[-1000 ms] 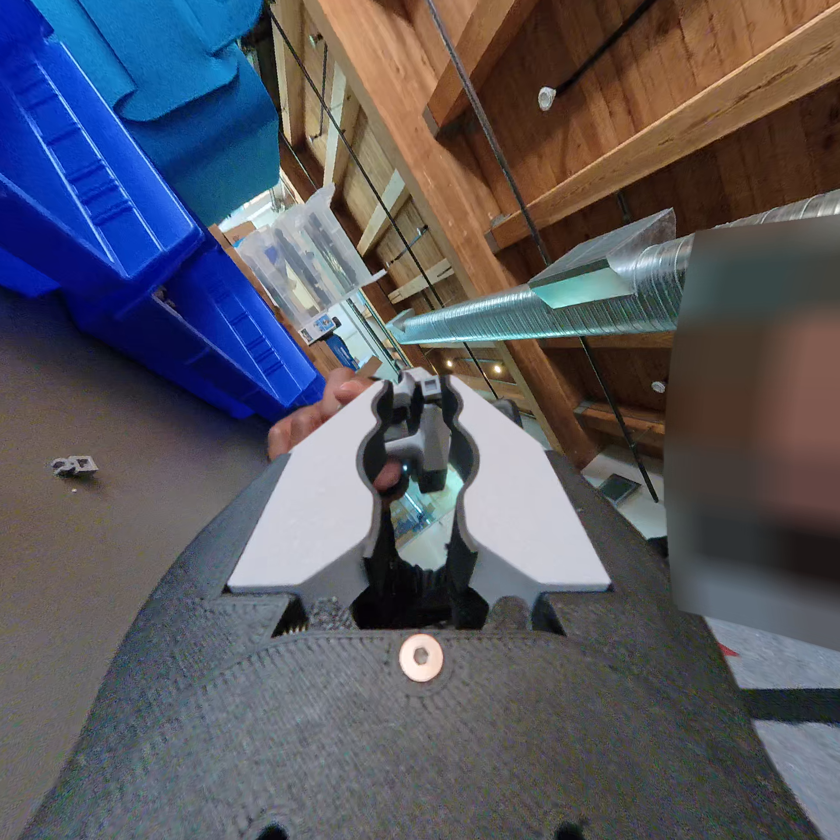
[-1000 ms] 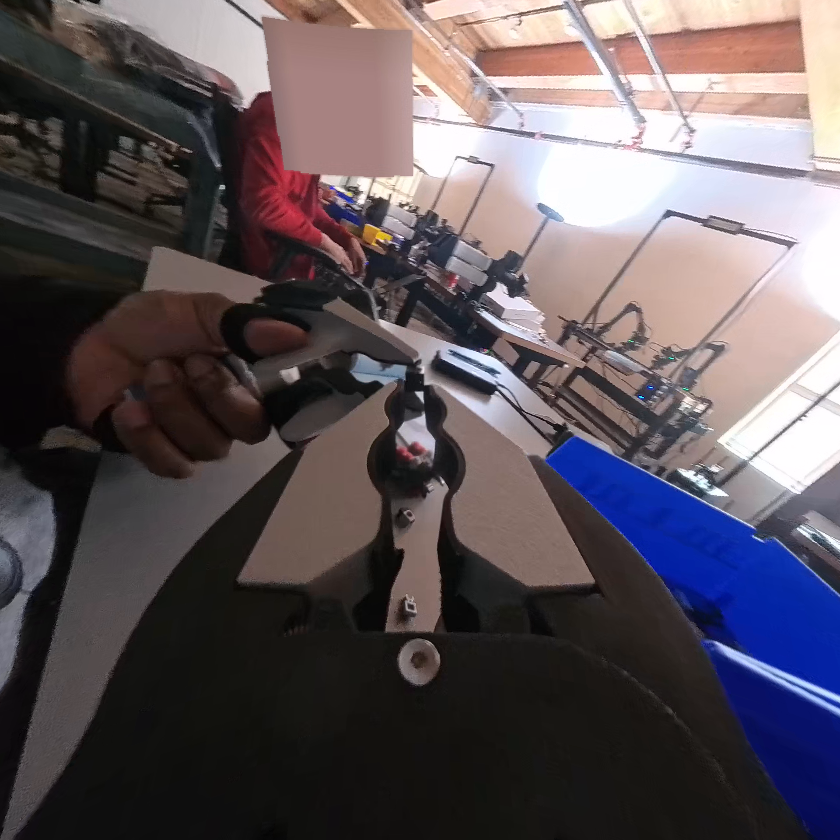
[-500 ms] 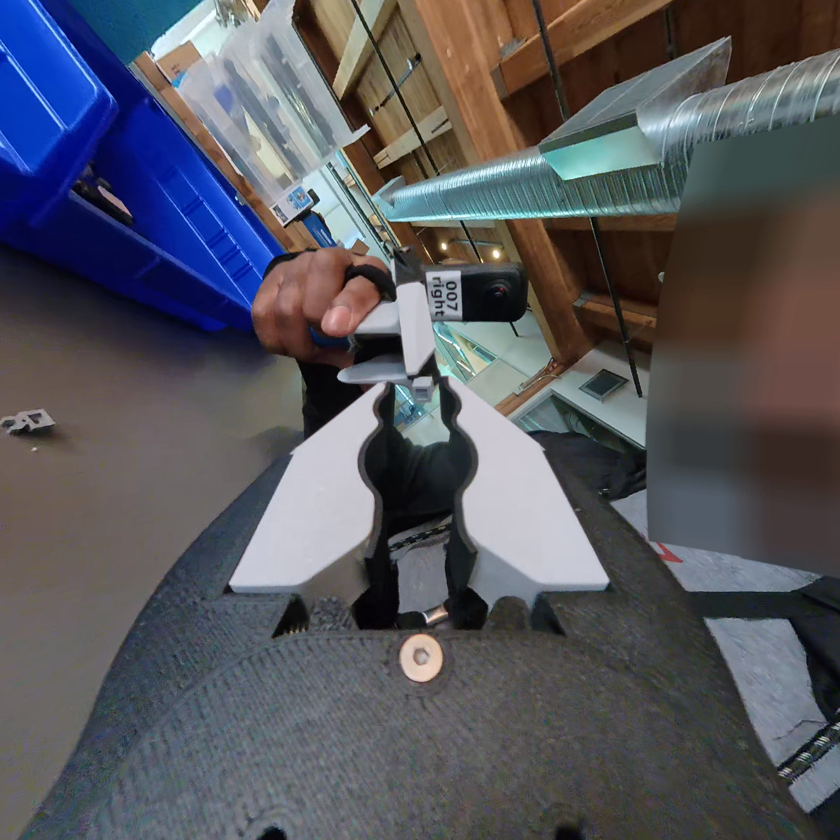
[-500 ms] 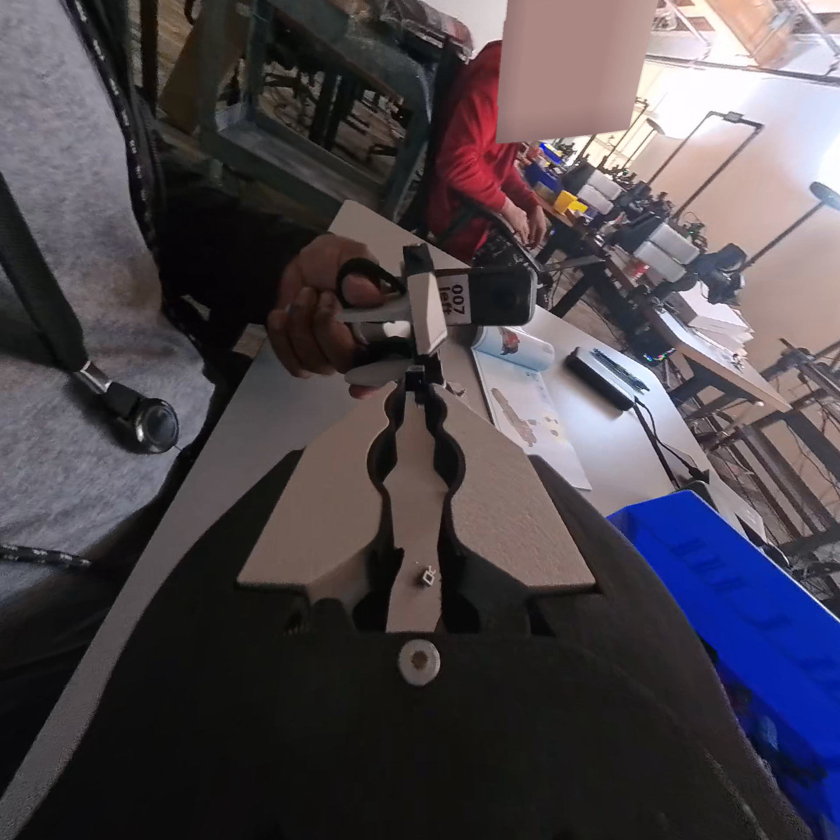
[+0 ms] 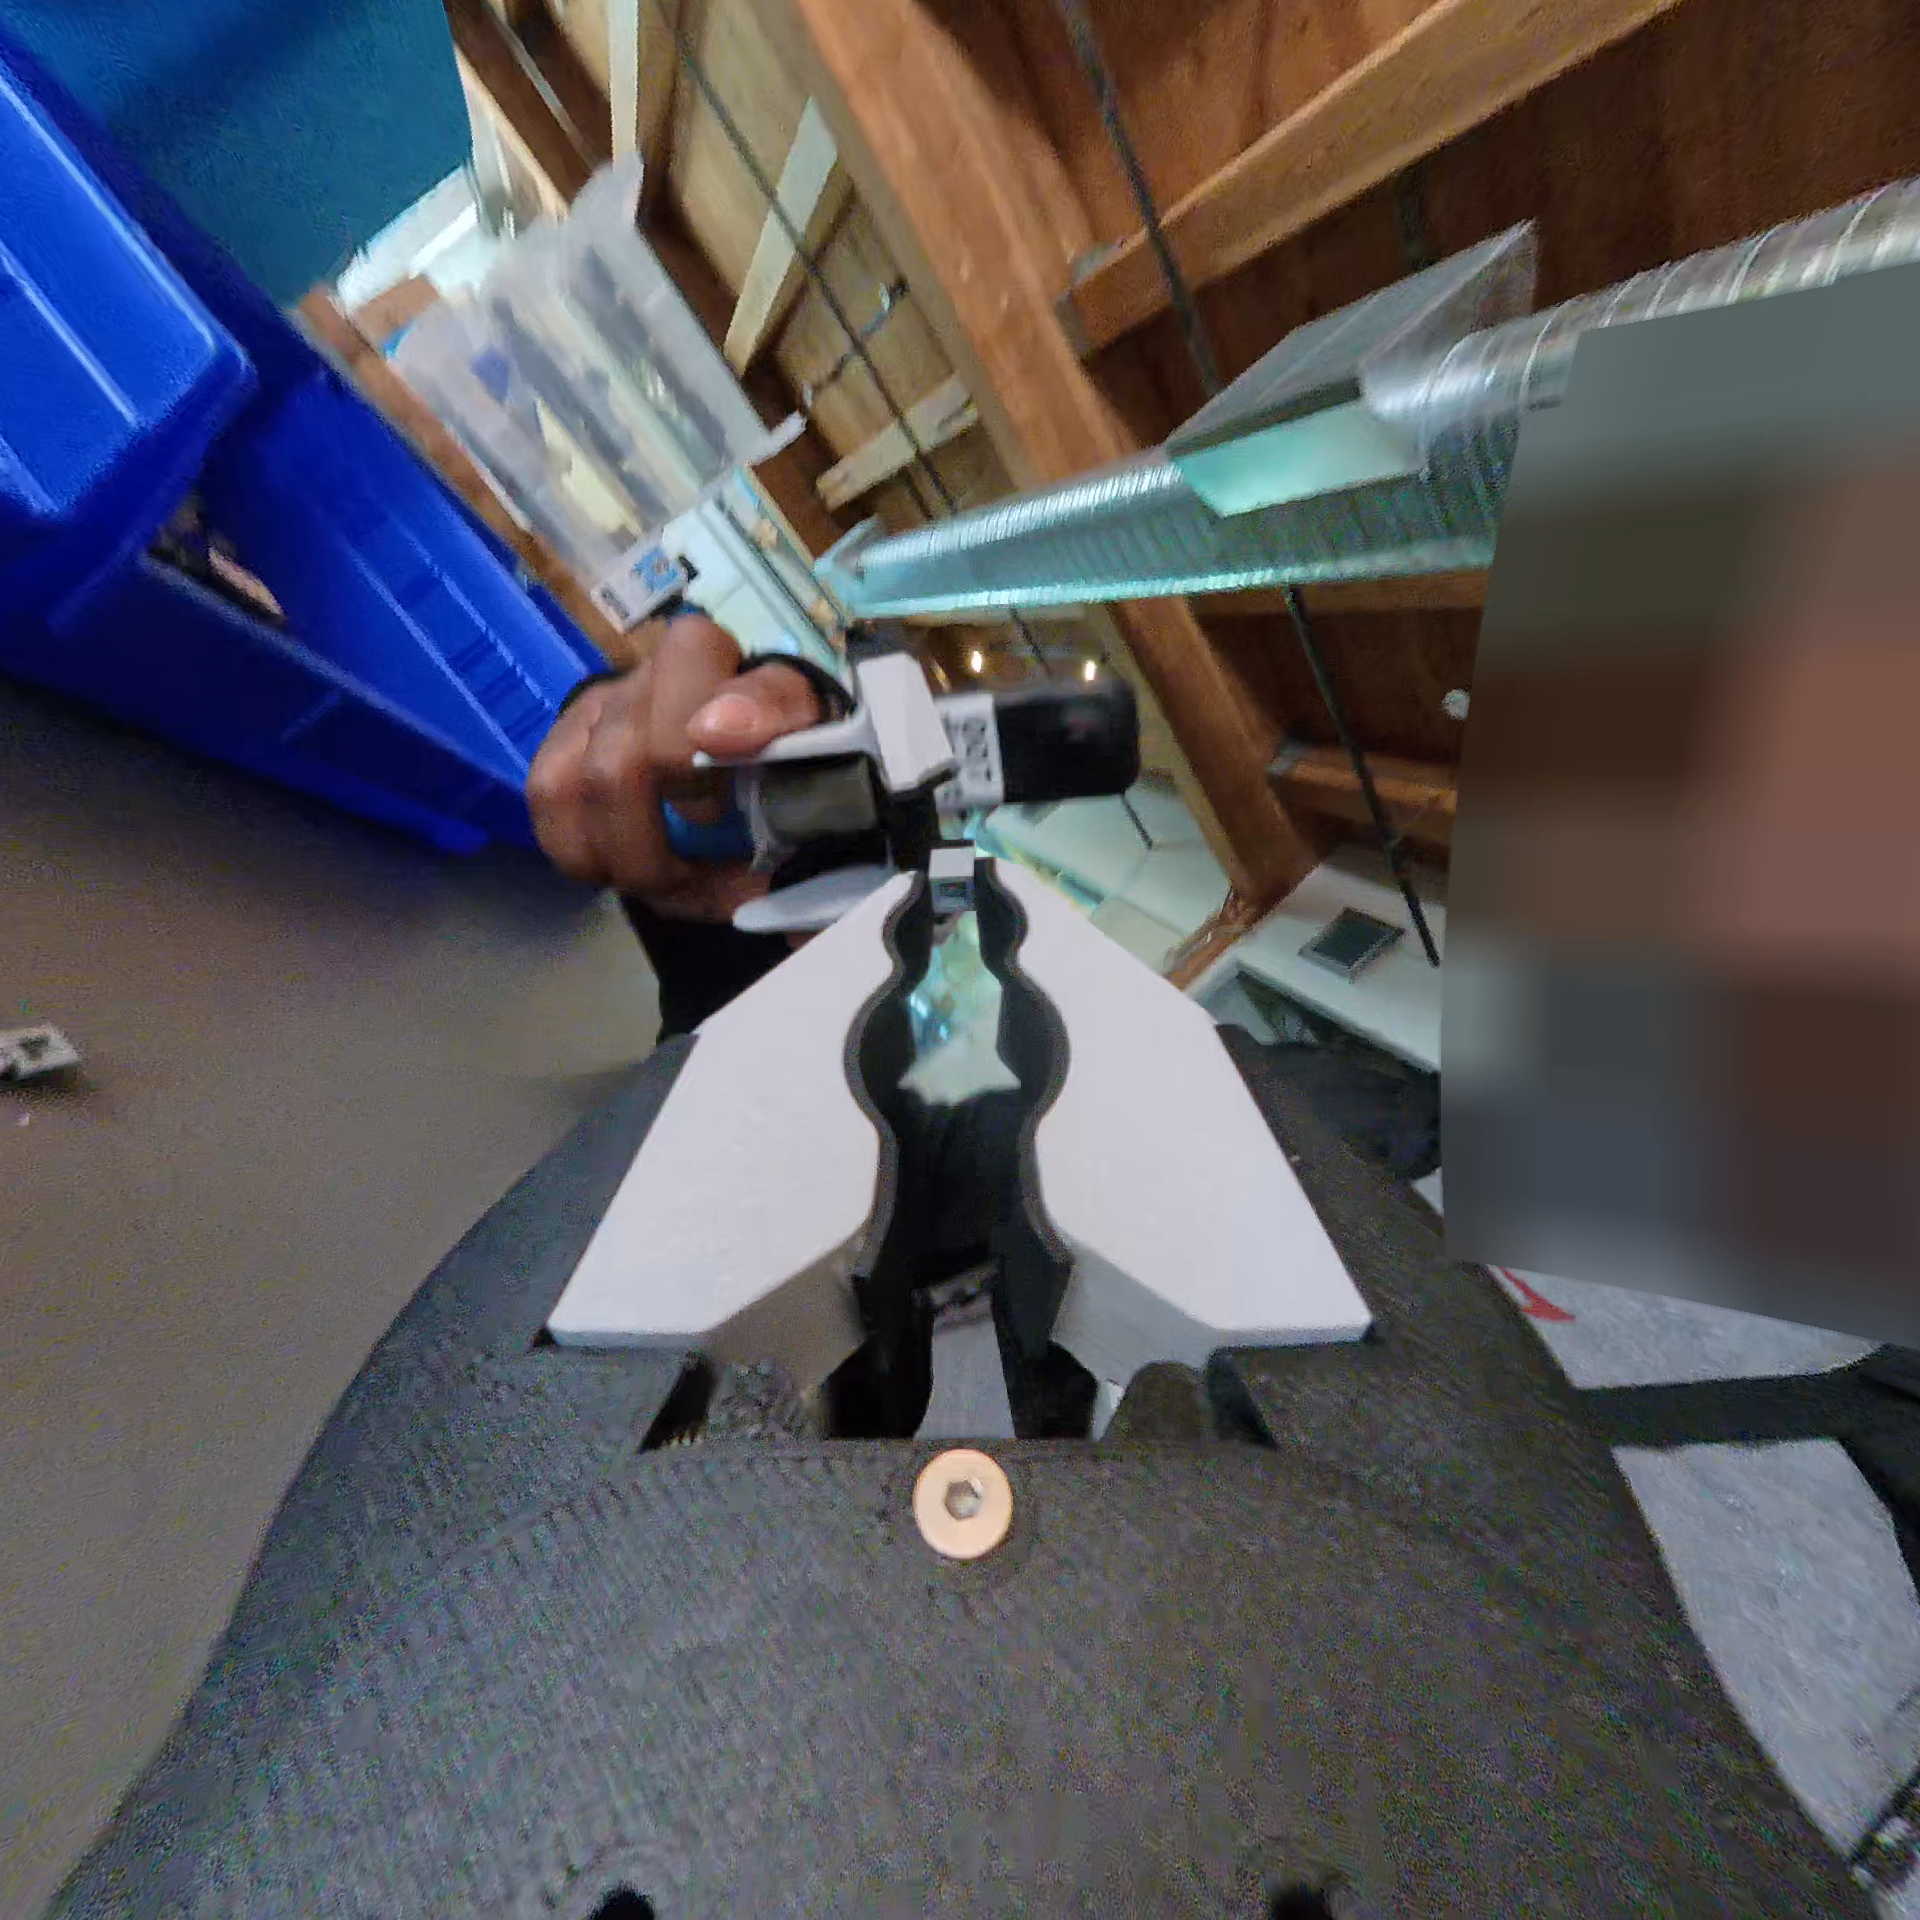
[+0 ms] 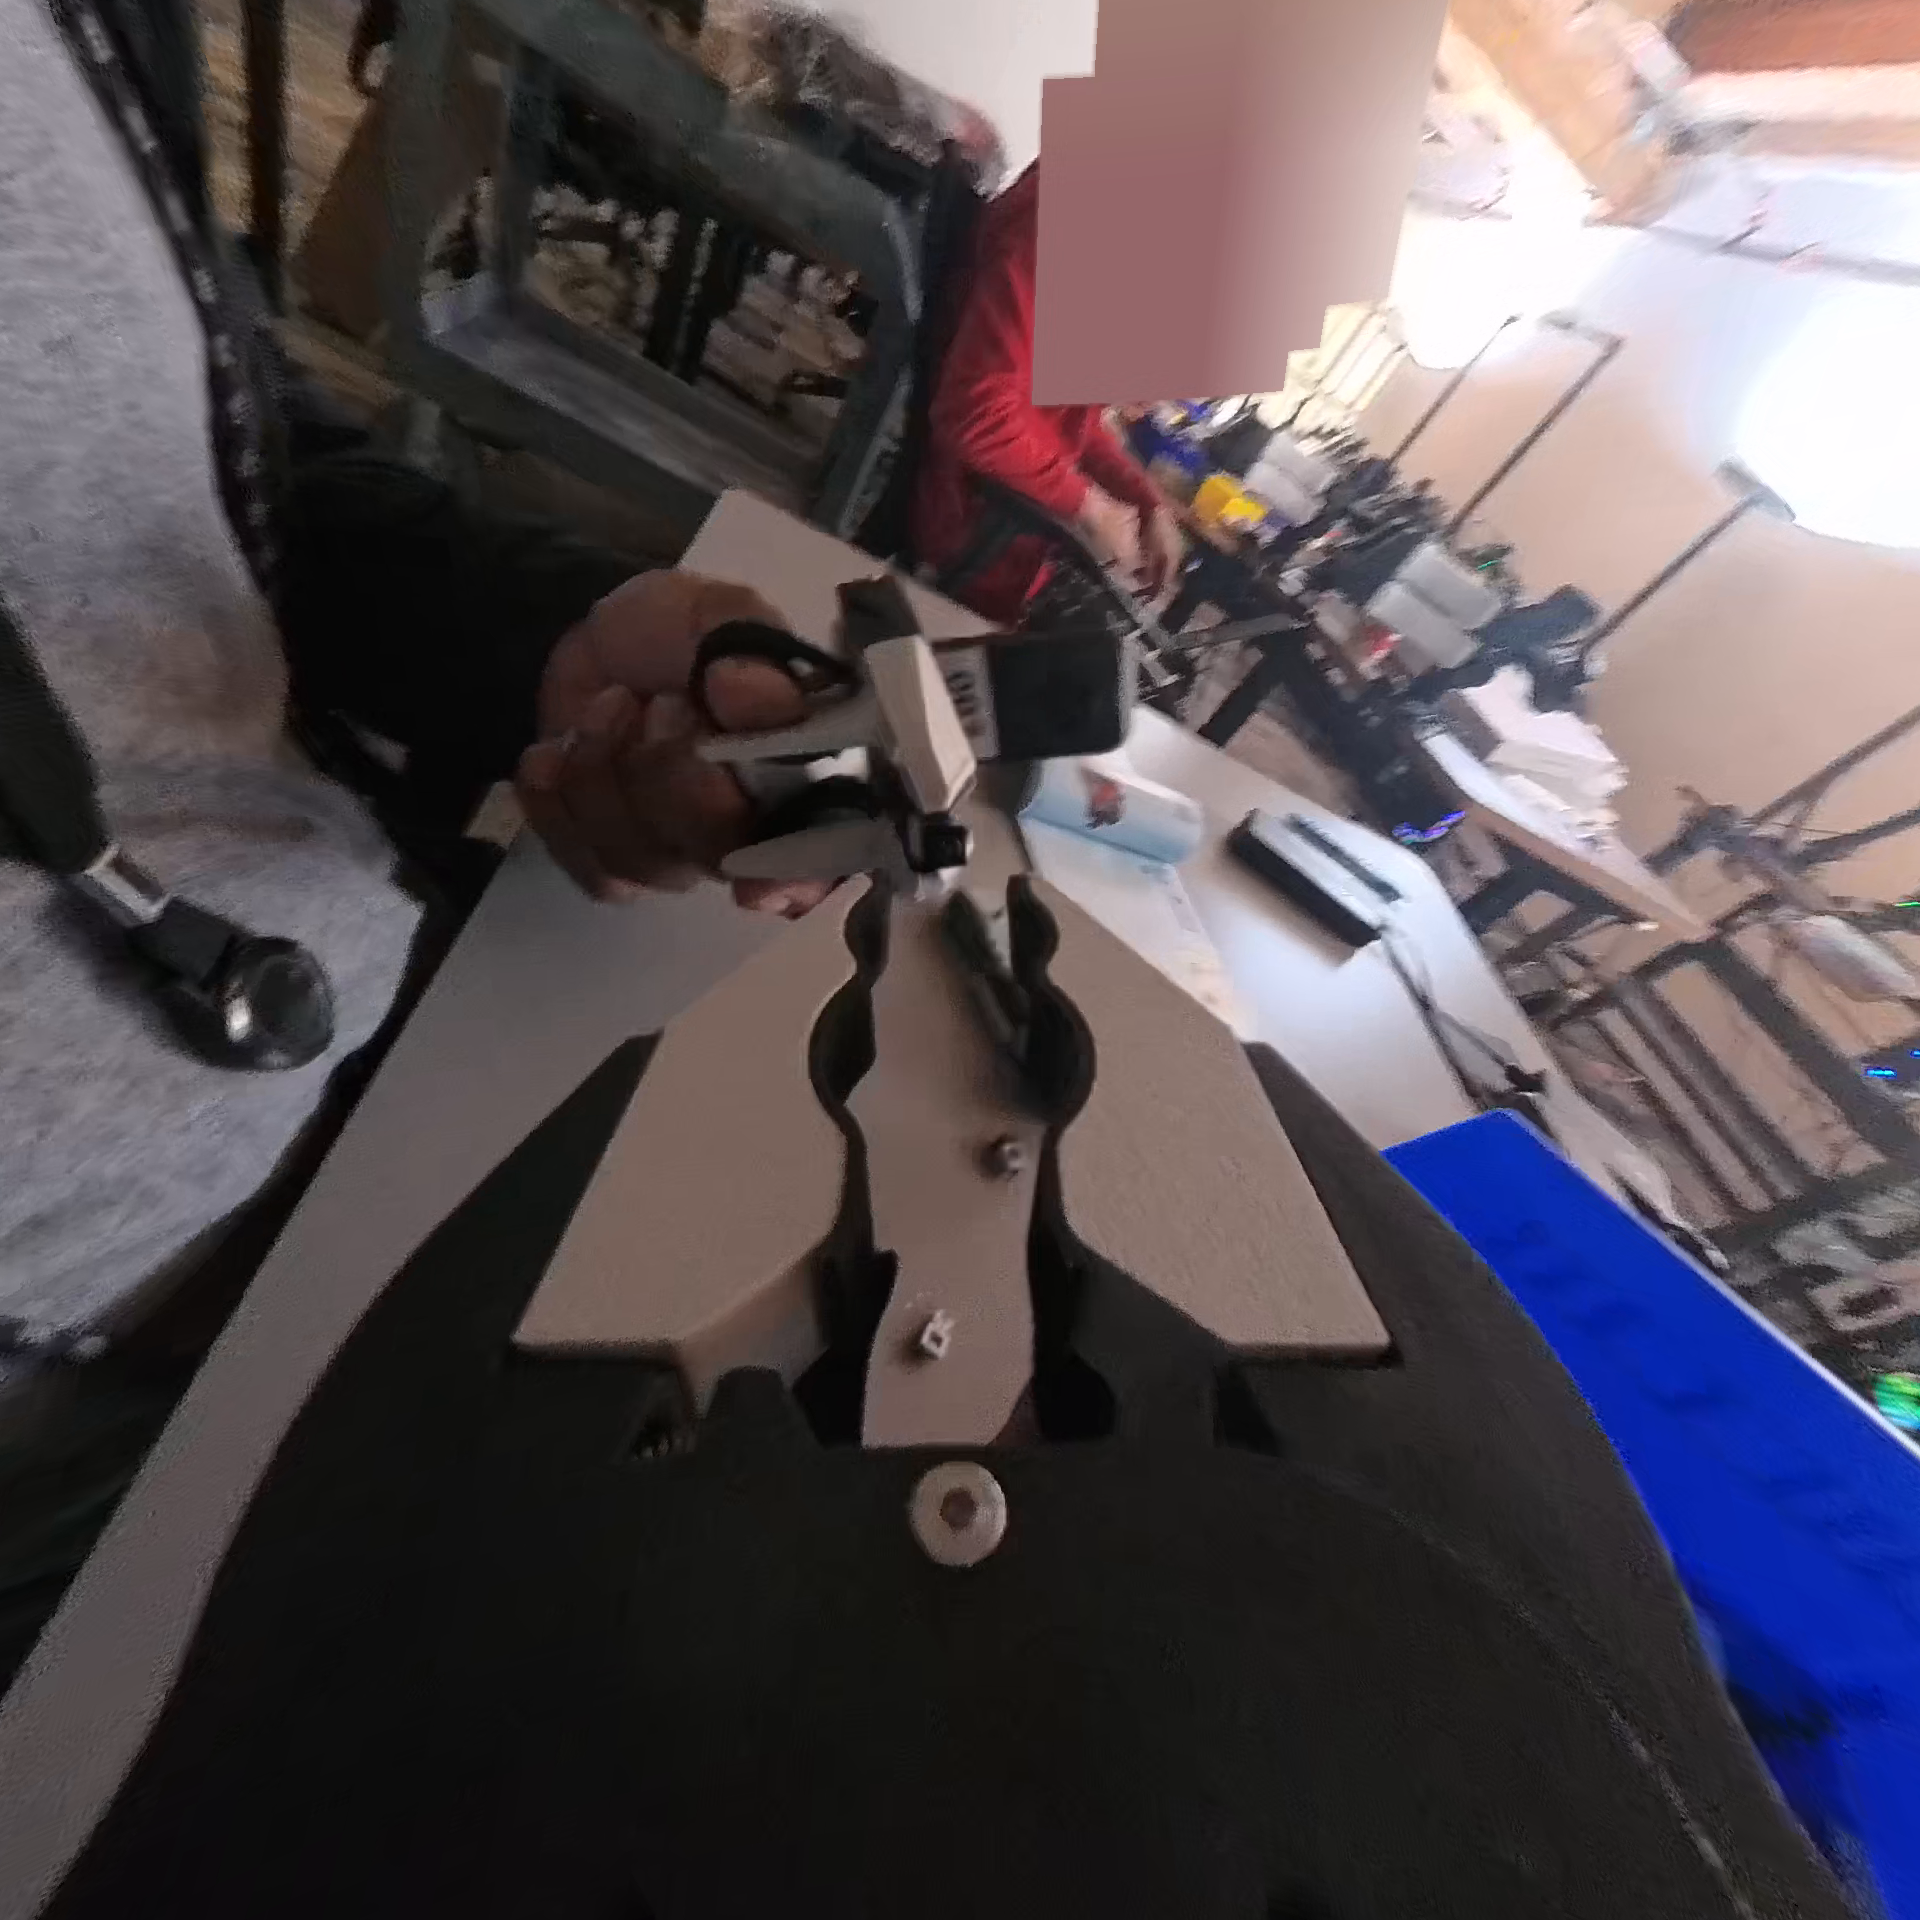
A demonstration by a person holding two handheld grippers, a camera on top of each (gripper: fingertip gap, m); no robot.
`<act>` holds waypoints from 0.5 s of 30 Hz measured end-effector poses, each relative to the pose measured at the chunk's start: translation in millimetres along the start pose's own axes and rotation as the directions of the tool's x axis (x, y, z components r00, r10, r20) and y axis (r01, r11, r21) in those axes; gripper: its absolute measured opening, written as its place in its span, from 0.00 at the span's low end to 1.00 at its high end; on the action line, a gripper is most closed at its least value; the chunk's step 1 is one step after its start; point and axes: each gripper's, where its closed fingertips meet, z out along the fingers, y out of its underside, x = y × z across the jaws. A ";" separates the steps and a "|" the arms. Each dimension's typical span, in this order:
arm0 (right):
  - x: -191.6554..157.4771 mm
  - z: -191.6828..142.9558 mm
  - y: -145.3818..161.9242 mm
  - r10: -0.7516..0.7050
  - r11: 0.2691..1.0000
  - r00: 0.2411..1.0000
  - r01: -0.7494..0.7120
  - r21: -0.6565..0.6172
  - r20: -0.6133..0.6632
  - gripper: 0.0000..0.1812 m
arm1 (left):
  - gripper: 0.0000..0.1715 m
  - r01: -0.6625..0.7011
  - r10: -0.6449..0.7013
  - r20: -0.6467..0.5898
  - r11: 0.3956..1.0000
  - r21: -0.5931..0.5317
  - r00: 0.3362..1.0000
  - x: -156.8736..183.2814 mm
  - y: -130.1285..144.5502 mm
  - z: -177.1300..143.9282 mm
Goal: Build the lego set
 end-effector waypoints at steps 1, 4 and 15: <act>3.9 -1.8 -5.1 -0.013 0.999 0.998 0.015 0.043 -0.056 0.15 | 0.05 -0.003 0.003 -0.003 0.999 0.046 1.000 0.5 -5.3 -0.6; 15.9 -13.1 -25.2 -0.055 0.976 0.959 0.110 0.186 -0.280 0.16 | 0.05 0.005 -0.002 -0.015 0.986 0.167 1.000 0.5 -18.1 -2.7; 16.4 8.0 -11.6 -0.166 0.981 0.879 0.193 0.015 -0.447 0.13 | 0.05 -0.020 0.016 0.018 0.965 0.261 1.000 -0.9 -21.6 0.2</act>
